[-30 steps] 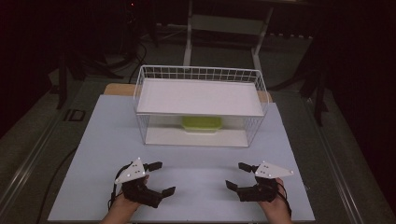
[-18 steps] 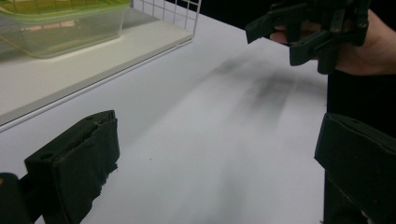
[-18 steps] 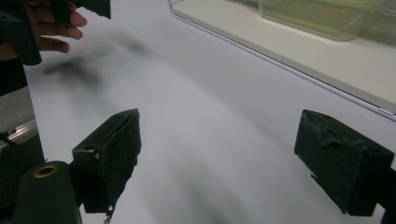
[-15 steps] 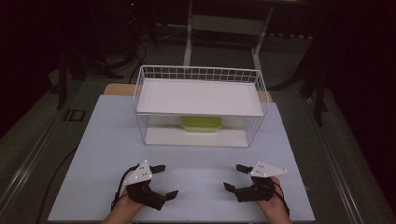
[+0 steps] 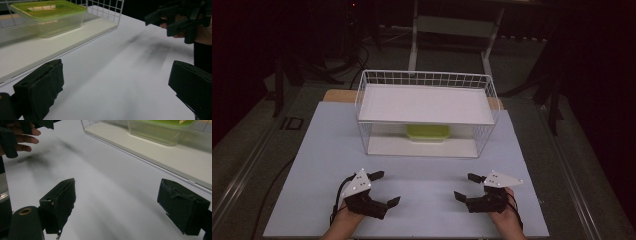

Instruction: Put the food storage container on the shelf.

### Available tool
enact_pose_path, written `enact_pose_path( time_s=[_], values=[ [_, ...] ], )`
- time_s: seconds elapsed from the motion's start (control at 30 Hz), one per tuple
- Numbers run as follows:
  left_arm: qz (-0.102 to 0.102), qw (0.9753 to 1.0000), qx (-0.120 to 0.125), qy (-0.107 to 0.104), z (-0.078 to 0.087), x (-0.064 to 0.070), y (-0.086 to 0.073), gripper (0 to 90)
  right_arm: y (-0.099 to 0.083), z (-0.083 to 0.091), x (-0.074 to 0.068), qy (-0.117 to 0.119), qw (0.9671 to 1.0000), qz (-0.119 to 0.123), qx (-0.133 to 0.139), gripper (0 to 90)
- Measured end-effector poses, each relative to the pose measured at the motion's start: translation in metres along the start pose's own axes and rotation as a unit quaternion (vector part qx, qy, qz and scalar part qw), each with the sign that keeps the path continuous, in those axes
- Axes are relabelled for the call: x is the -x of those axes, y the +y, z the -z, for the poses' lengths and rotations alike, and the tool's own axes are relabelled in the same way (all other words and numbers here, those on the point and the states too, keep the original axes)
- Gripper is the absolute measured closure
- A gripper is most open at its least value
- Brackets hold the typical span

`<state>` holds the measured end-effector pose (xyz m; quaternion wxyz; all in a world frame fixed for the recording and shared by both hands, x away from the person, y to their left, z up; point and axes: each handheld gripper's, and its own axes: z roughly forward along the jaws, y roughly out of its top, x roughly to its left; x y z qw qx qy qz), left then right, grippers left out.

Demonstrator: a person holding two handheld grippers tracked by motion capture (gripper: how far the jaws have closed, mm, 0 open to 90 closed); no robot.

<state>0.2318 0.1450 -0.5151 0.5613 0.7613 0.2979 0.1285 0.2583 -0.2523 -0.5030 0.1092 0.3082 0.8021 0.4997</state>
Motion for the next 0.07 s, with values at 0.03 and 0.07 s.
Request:
enact_pose_path(
  time_s=[0.03,0.07],
  values=[
    [0.002,1.0000,0.001,0.002,0.0005,-0.0007,0.0000,0.5,-0.0002,0.0001,0.0004,0.000,1.0000,-0.002,-0.001,15.1],
    [0.003,1.0000,0.004,0.002,0.0008,-0.0013,-0.0001,0.5,-0.0003,-0.0001,0.0006,0.000,1.0000,-0.003,-0.001,15.2]
  ],
)
